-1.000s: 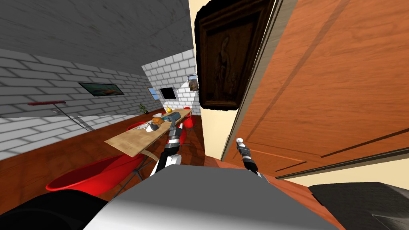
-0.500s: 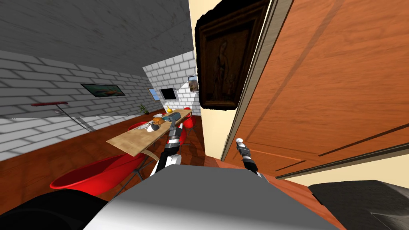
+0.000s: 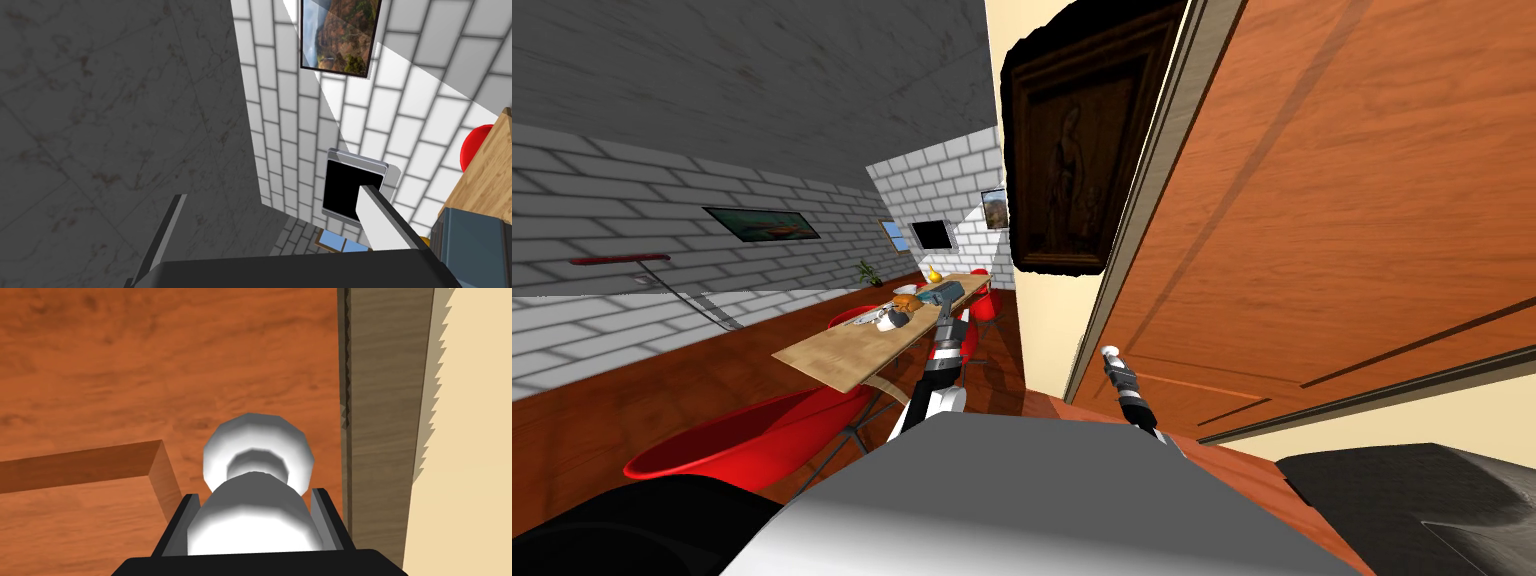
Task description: Pull the door open
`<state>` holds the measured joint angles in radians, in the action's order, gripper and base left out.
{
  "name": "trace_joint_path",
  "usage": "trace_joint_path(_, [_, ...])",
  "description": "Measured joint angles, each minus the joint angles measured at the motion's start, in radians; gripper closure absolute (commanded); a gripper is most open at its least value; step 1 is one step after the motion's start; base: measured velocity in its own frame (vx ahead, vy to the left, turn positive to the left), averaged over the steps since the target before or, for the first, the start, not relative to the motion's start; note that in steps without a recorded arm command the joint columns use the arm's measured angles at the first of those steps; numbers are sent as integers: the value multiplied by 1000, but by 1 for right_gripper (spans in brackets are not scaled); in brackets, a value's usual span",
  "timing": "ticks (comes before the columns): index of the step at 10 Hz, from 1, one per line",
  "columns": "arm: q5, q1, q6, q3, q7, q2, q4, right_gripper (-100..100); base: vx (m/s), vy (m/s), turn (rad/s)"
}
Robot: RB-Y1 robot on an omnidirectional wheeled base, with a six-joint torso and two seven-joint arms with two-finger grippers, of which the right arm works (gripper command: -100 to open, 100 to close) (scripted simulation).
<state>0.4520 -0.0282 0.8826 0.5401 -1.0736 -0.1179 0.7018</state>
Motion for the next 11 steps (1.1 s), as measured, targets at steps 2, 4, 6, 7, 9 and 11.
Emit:
trace_joint_path(2, [0, -6, 7, -5, 52, -4, -11, 100, -13, 5, -23])
trace_joint_path(4, [0, -10, 10, -7, 93, -7, -17, 100, -13, 4, -26])
trace_joint_path(6, [1, -8, 10, -14, 153, -8, -12, 100, -14, 1, -25])
trace_joint_path(7, [0, -13, 16, -14, 169, -9, -22, 100, -17, -1, -26])
trace_joint_path(9, [0, -24, 22, -18, 217, -13, -37, 100, -17, 3, -30])
trace_joint_path(11, [1, -20, 21, -25, 264, -12, -28, 100, -12, 1, -26])
